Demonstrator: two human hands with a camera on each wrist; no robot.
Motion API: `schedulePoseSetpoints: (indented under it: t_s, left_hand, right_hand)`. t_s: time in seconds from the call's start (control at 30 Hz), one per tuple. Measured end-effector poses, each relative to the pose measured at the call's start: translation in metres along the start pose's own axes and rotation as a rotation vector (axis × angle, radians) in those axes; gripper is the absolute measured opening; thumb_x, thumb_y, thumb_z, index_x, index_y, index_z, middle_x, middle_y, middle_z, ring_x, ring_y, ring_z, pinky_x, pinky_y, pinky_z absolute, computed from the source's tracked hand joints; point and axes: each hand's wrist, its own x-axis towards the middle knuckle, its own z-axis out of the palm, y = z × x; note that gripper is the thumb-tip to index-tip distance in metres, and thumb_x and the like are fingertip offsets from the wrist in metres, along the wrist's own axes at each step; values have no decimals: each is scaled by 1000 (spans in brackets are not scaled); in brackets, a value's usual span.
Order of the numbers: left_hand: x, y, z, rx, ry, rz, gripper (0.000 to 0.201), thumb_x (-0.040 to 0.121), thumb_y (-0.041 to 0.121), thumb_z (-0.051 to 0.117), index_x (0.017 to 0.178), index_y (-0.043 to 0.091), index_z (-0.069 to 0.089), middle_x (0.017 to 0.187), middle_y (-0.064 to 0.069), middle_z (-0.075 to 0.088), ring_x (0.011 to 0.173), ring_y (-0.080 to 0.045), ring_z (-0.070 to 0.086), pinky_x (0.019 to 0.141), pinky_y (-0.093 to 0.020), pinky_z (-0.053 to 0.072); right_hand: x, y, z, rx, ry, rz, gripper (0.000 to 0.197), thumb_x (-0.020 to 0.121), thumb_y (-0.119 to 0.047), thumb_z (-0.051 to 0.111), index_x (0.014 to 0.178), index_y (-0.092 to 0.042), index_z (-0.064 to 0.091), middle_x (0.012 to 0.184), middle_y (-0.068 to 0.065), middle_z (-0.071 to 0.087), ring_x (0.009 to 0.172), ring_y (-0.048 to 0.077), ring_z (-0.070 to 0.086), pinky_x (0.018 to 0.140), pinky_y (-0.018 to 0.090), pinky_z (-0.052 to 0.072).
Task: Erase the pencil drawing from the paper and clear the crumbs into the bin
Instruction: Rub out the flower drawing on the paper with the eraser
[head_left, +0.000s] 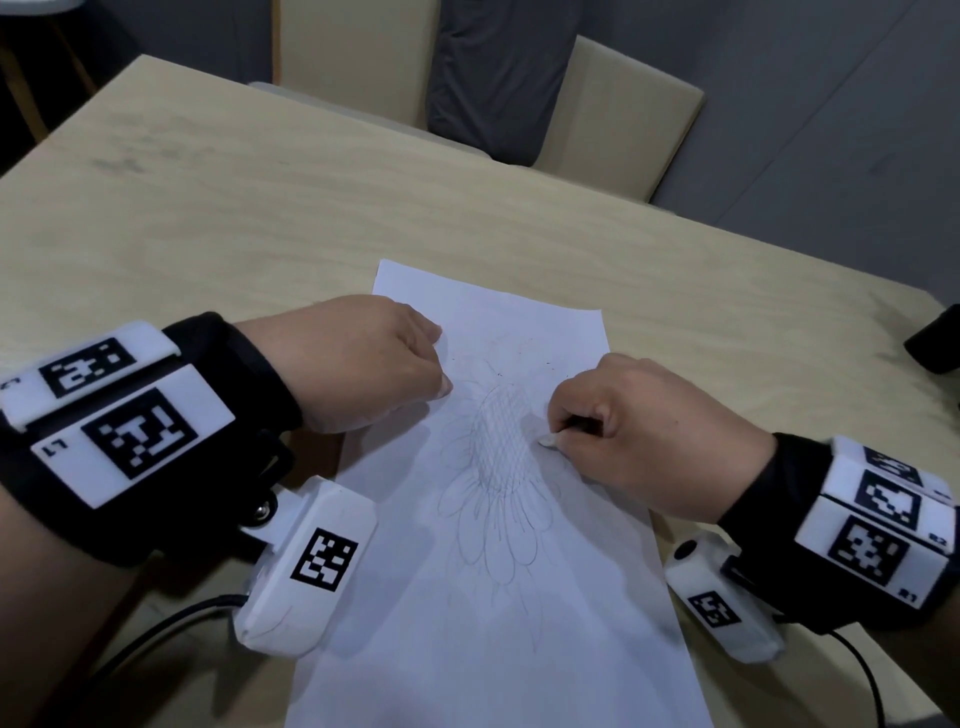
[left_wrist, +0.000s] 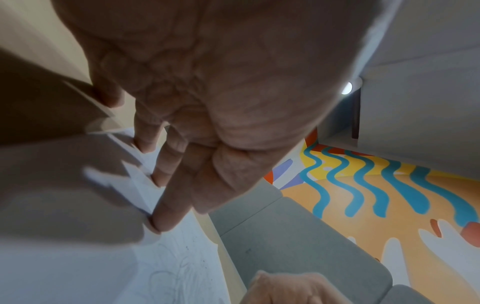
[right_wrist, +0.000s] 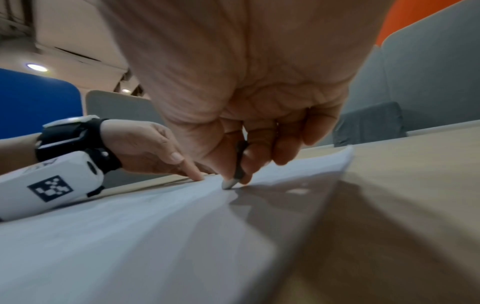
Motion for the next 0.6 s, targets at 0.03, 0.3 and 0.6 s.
schedulePoseSetpoints:
  t_s: [0.03, 0.3, 0.6]
  left_hand:
    - [1, -1, 0, 0, 7, -3, 44, 71, 47, 52, 60, 4, 48, 94, -2, 60, 96, -16, 55, 104, -54, 42]
    - [5, -6, 2, 6, 32, 3, 46, 79, 46, 57, 59, 5, 52, 106, -2, 63, 104, -11, 57, 106, -48, 42]
    - [4, -4, 2, -9, 23, -2, 46, 79, 45, 57, 57, 6, 49, 97, 5, 60, 101, -5, 51, 106, -49, 41]
  right_hand:
    - [-1, 2, 0, -1, -8, 3, 17, 87, -20, 57, 70, -17, 58, 61, -4, 60, 73, 19, 54, 64, 24, 34]
    - [-9, 13, -5, 46, -22, 87, 19, 90, -27, 59, 73, -20, 62, 64, -2, 62, 80, 15, 54, 68, 32, 45]
    - [-9, 6, -3, 46, -8, 46, 17, 88, -23, 60, 71, -19, 61, 61, -4, 60, 77, 18, 54, 66, 34, 45]
